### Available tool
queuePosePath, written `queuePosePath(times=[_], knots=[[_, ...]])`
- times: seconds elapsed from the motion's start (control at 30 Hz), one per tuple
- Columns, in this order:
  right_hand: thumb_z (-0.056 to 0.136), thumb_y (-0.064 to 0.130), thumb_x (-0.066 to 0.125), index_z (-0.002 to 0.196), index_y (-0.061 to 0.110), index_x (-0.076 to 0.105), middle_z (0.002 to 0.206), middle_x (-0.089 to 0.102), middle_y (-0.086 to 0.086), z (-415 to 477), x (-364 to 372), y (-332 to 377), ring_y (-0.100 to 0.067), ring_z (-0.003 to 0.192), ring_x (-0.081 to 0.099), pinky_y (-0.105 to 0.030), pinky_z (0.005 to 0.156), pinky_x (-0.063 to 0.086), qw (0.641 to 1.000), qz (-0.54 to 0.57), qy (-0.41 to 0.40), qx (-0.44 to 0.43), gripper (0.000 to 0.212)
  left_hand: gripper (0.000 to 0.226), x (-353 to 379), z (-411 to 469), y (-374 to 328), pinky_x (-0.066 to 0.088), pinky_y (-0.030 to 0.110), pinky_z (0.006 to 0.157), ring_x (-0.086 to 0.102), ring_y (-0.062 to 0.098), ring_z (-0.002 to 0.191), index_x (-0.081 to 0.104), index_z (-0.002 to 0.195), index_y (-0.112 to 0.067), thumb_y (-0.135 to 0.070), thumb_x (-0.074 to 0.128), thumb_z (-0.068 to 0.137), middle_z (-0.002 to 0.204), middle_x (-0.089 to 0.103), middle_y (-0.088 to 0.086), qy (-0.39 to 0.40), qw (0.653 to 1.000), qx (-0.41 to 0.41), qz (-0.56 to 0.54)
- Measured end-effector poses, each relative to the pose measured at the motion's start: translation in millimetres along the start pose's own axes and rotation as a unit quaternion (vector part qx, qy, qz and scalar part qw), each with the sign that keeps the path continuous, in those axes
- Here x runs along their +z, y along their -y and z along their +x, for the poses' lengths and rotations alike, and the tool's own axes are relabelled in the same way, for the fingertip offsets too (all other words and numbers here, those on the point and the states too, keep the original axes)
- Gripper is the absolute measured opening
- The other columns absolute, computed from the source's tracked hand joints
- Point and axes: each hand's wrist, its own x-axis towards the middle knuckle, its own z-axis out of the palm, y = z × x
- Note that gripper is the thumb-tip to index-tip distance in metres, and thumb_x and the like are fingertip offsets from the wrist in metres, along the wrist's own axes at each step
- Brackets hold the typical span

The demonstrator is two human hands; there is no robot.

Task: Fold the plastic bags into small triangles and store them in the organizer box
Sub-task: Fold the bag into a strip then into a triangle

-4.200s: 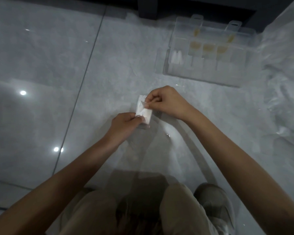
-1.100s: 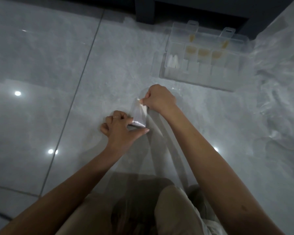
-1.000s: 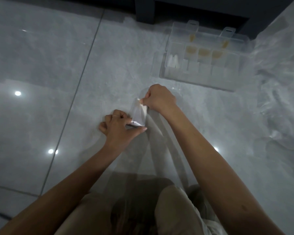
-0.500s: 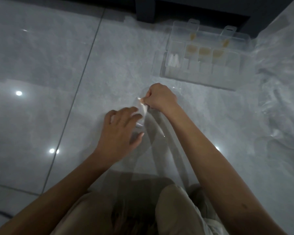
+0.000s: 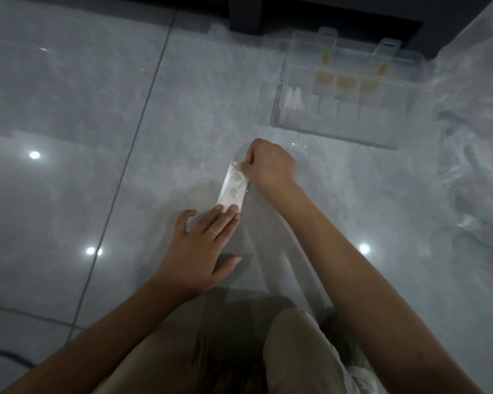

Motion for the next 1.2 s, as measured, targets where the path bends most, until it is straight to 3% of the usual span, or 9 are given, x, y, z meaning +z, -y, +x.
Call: queuePosePath(times=[0.17, 0.37, 0.57, 0.7, 0.83, 0.9, 1.07, 1.13, 1.2], knots=[[0.096, 0.040, 0.052, 0.126, 0.010, 0.048, 0.130, 0.044, -0.007, -19, 16, 3, -0.023, 0.118, 0.046, -0.032, 0.071, 0.038, 0.990, -0.048, -0.093, -0.093, 0.043, 0.063, -4, 2, 2, 0.026, 0.050, 0.101, 0.049, 0.024, 0.131, 0.050, 0.140, -0.011, -0.048, 0.034, 0.092, 0.144, 0.049, 0.007, -0.011, 1.000, 0.010, 0.015], [0.090, 0.036, 0.065, 0.123, 0.008, 0.047, 0.124, 0.054, -0.009, -12, 11, 8, -0.025, 0.116, 0.051, -0.031, 0.074, 0.036, 0.995, -0.055, -0.019, -0.081, 0.047, 0.058, -8, 5, 6, 0.026, 0.048, 0.103, 0.054, 0.021, 0.127, 0.055, 0.135, -0.012, -0.044, 0.039, 0.091, 0.140, 0.054, 0.006, -0.025, 1.000, 0.018, -0.001], [0.092, 0.018, 0.056, 0.111, 0.011, 0.059, 0.120, 0.052, -0.007, -5, 9, 16, -0.026, 0.108, 0.056, -0.032, 0.079, 0.041, 0.984, -0.083, 0.001, -0.158, 0.020, 0.057, -10, 6, 7, 0.028, 0.047, 0.102, 0.055, 0.019, 0.125, 0.057, 0.134, -0.012, -0.042, 0.041, 0.089, 0.139, 0.054, 0.005, -0.032, 0.999, 0.020, -0.016], [0.083, 0.012, 0.060, 0.090, 0.021, 0.052, 0.097, 0.058, 0.001, 1, 3, 8, -0.023, 0.095, 0.058, -0.028, 0.071, 0.039, 0.986, 0.046, 0.051, -0.151, 0.014, 0.056, -12, 7, 8, 0.029, 0.047, 0.101, 0.056, 0.018, 0.125, 0.057, 0.134, -0.012, -0.041, 0.041, 0.089, 0.138, 0.055, 0.006, -0.033, 0.999, 0.023, -0.021], [0.075, 0.013, 0.077, 0.100, 0.011, 0.067, 0.084, 0.056, 0.003, 11, -7, -3, -0.011, 0.077, 0.054, -0.020, 0.064, 0.038, 0.975, 0.164, 0.068, -0.135, 0.027, 0.055, -13, 8, 9, 0.027, 0.046, 0.103, 0.055, 0.018, 0.125, 0.056, 0.134, -0.013, -0.041, 0.041, 0.090, 0.138, 0.055, 0.005, -0.022, 0.999, 0.029, -0.038], [0.076, 0.012, 0.078, 0.095, 0.007, 0.073, 0.071, 0.059, 0.007, 14, -10, -9, -0.004, 0.064, 0.055, -0.011, 0.057, 0.042, 0.970, 0.199, 0.079, -0.119, 0.020, 0.055, -13, 8, 11, 0.026, 0.046, 0.104, 0.055, 0.017, 0.125, 0.056, 0.135, -0.013, -0.041, 0.041, 0.089, 0.138, 0.055, 0.005, -0.011, 0.998, 0.030, -0.049], [0.077, 0.005, 0.078, 0.083, 0.007, 0.073, 0.045, 0.057, 0.016, 19, -3, -19, 0.002, 0.045, 0.054, -0.017, 0.050, 0.051, 0.954, 0.272, 0.096, -0.088, 0.008, 0.051, -17, 8, 12, 0.036, 0.036, 0.101, 0.060, 0.018, 0.119, 0.063, 0.127, -0.015, -0.037, 0.041, 0.086, 0.131, 0.062, 0.003, -0.014, 0.995, 0.060, -0.082], [0.076, 0.004, 0.078, 0.082, 0.006, 0.074, 0.045, 0.058, 0.017, 15, -2, -22, 0.003, 0.046, 0.055, -0.017, 0.050, 0.052, 0.950, 0.283, 0.086, -0.096, 0.007, 0.044, -21, 7, 17, 0.047, 0.031, 0.093, 0.067, 0.015, 0.105, 0.071, 0.113, -0.020, -0.039, 0.043, 0.085, 0.118, 0.069, -0.001, -0.021, 0.986, 0.058, -0.157], [0.076, 0.002, 0.077, 0.081, 0.006, 0.075, 0.048, 0.060, 0.019, 6, -4, -23, 0.005, 0.049, 0.057, -0.014, 0.053, 0.050, 0.946, 0.291, 0.077, -0.117, 0.007, 0.031, -35, 8, 21, 0.053, 0.021, 0.080, 0.069, 0.007, 0.085, 0.074, 0.093, -0.030, -0.045, 0.048, 0.083, 0.096, 0.074, -0.007, -0.042, 0.953, -0.037, -0.297]])
